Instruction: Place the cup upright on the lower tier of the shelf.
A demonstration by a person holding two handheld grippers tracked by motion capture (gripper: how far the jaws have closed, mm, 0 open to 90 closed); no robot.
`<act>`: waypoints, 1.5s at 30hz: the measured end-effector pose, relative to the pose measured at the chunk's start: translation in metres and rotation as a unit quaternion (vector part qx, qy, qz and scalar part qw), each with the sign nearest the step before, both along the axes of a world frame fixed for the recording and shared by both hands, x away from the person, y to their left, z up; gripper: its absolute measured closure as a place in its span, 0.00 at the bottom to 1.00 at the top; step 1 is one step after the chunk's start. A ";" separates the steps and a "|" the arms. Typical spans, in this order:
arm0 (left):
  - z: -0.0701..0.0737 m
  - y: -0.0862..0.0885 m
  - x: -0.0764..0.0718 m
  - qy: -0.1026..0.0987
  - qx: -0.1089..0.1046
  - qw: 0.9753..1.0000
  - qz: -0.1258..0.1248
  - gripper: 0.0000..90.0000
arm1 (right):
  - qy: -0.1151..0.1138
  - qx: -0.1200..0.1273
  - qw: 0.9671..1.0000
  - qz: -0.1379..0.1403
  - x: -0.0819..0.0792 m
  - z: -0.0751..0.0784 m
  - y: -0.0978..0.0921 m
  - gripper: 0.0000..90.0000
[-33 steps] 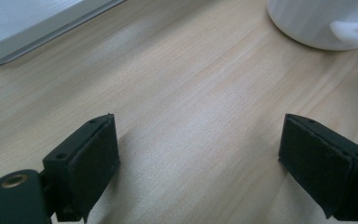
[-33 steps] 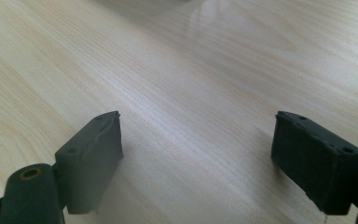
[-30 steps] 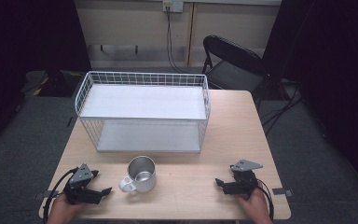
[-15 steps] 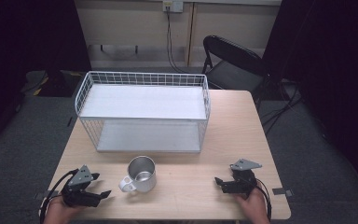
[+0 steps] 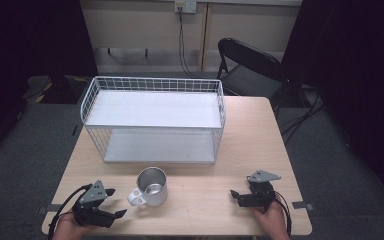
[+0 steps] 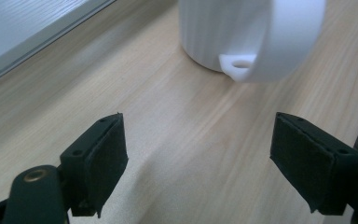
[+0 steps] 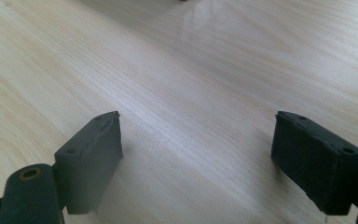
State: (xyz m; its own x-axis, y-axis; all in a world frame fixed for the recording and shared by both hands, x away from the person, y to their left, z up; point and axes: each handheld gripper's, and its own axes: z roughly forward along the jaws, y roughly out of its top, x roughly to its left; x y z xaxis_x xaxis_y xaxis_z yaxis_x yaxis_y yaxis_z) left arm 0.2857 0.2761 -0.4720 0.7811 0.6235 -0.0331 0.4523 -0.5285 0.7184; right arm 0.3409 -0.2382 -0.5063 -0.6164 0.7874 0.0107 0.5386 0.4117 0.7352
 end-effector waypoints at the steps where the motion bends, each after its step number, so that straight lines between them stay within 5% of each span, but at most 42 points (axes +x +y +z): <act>1: 0.000 0.001 0.000 -0.001 0.001 1.000 0.004 0.20 | 0.000 0.000 1.000 0.000 0.000 0.000 0.000 0.17; 12: 0.005 -0.004 0.001 0.003 0.007 1.000 -0.004 0.20 | 0.000 0.000 1.000 0.000 0.000 0.000 0.000 0.17; 24: 0.014 -0.017 0.000 -0.003 -0.014 1.000 -0.002 0.19 | 0.000 0.000 1.000 0.000 0.000 0.000 0.000 0.17; 37: 0.015 -0.025 0.004 0.003 -0.044 0.998 0.035 0.20 | 0.000 0.000 1.000 0.000 0.000 0.000 0.000 0.17; 45: 0.015 -0.029 0.006 -0.003 -0.040 0.999 0.037 0.23 | 0.000 -0.001 1.000 -0.001 0.000 0.000 0.000 0.17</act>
State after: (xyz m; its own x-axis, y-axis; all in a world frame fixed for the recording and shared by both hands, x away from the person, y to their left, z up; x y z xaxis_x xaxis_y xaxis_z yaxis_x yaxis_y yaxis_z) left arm 0.2915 0.2467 -0.4566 0.7338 0.6746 -0.0807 0.4836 -0.4352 0.7594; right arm 0.3409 -0.2382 -0.5063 -0.6156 0.7880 0.0093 0.5388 0.4122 0.7347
